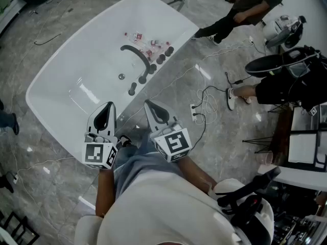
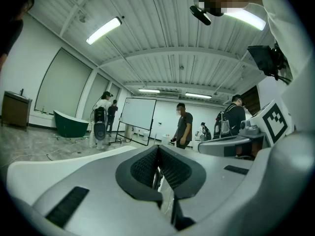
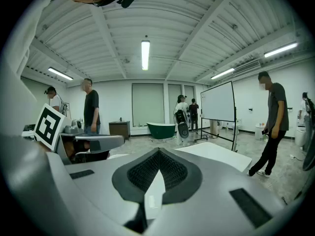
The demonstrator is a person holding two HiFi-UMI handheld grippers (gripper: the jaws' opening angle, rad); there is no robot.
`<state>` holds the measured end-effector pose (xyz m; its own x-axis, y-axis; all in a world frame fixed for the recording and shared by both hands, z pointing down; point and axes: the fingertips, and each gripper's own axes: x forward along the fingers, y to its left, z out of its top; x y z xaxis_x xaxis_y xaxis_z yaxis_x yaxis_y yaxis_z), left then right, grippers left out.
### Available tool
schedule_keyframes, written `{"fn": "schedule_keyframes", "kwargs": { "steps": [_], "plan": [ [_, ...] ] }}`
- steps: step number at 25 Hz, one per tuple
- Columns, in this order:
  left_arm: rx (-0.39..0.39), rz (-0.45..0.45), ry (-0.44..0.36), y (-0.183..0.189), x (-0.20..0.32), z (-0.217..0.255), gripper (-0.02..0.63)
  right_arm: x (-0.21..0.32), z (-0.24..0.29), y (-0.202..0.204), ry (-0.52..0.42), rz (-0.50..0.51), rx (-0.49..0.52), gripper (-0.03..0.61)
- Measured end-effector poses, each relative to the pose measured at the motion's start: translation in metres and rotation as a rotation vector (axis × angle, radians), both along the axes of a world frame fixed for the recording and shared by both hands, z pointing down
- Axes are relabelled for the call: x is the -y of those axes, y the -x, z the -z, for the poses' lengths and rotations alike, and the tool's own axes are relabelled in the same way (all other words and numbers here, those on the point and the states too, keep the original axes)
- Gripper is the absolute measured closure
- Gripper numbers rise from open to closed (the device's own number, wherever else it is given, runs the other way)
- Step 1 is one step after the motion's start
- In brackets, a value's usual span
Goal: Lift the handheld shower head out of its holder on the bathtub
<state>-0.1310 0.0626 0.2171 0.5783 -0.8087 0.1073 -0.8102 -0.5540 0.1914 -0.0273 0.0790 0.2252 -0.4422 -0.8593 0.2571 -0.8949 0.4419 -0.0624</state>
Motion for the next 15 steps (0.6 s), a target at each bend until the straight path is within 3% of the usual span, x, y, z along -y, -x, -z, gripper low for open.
{"fn": "schedule_keyframes", "kwargs": {
  "steps": [3,8,15],
  "plan": [
    [-0.022,-0.013,-0.009,-0.028,0.008,-0.009,0.597,0.007,-0.005,-0.026,-0.001,0.000,-0.016,0.563],
    [-0.015,-0.010,0.030,-0.041,0.033,-0.043,0.597,0.028,-0.037,-0.040,0.034,0.001,-0.012,0.563],
    [0.012,0.015,0.028,-0.071,0.091,-0.118,0.595,0.088,-0.123,-0.074,0.017,-0.017,0.050,0.561]
  ]
}}
